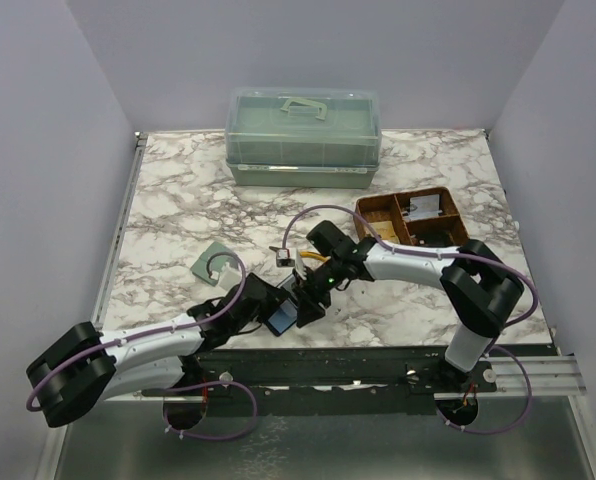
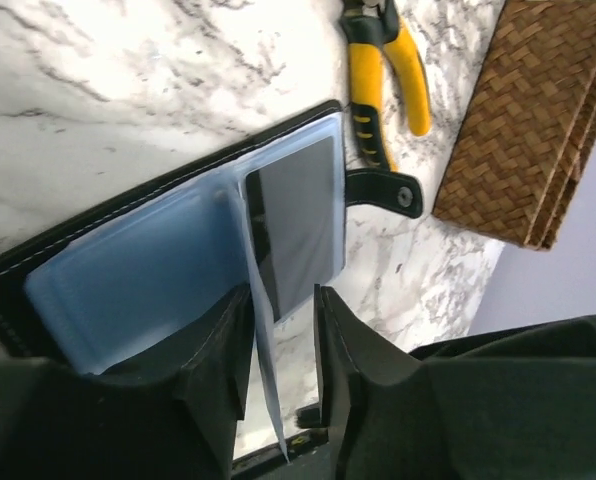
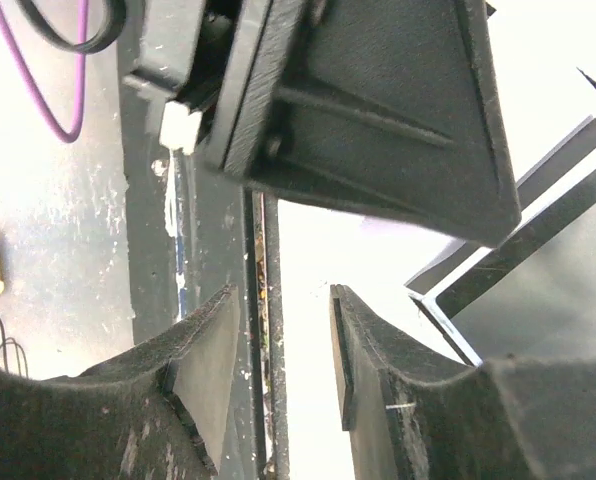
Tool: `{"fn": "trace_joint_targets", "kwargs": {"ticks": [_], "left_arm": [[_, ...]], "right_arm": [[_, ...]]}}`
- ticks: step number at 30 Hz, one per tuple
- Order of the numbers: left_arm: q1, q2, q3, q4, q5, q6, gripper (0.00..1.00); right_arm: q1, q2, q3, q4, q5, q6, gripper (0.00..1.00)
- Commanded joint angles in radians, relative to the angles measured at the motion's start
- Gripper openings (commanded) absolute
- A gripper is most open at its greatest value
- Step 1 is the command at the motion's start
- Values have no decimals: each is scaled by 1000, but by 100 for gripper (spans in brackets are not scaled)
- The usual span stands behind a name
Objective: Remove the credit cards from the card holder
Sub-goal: Remove the credit card from the card holder.
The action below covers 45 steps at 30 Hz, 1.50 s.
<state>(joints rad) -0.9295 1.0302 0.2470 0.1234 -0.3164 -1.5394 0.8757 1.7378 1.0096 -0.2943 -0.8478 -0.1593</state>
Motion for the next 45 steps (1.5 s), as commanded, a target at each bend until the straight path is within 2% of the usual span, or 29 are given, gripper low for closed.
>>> {"fn": "trace_joint_targets", "kwargs": {"ticks": [1,6,11,12,18,24,28,39,45], "left_arm": [[4,-56,-37,-97,24,-14,31],[4,-121,-63,-163,11,0,27],[4,-165,-90,-157,4,29,2],[4,-173,-96,-141,6,46,0],[5,-263,-159,39,35,223,0],[4,-360,-166,186,105,470,0],[5,-356,-152,275,154,591,0],[6,-154,-114,584,296,690,0],[6,-130,-107,660,315,705,0]], "right_arm": [[-18,-38,40,-67,-90,-78,48],[-61,-34,41,-84,-112,-88,47],[-112,-26,43,-80,-125,-61,47],[-138,-20,41,-77,-142,-48,47],[-229,-6,18,-33,-326,35,47],[-266,-34,-9,40,-429,117,48],[-297,-57,-32,95,-479,172,51],[-345,-27,-55,144,-506,240,52],[-355,-7,-57,147,-494,254,52]]}}
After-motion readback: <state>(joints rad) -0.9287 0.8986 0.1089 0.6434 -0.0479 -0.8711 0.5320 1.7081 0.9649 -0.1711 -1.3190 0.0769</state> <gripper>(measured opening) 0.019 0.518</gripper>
